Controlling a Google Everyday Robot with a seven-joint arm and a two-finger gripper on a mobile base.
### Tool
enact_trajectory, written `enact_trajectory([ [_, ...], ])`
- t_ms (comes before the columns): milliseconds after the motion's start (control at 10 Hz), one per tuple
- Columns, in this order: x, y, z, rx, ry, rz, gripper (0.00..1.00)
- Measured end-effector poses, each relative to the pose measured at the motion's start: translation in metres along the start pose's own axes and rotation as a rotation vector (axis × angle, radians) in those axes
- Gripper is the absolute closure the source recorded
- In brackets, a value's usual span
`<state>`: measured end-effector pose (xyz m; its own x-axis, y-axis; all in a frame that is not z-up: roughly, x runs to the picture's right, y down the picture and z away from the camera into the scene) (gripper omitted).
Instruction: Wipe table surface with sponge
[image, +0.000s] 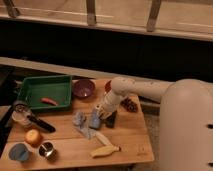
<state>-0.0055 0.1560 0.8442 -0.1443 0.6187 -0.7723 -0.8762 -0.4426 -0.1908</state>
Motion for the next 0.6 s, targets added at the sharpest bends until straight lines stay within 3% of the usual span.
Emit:
enact_trajectory([
  [300,0.006,-0.020,-0.003,0.016,-0.001,0.055,1.00],
  [600,0.007,-0.037,-0.014,0.026,-0.031,0.104,1.00],
])
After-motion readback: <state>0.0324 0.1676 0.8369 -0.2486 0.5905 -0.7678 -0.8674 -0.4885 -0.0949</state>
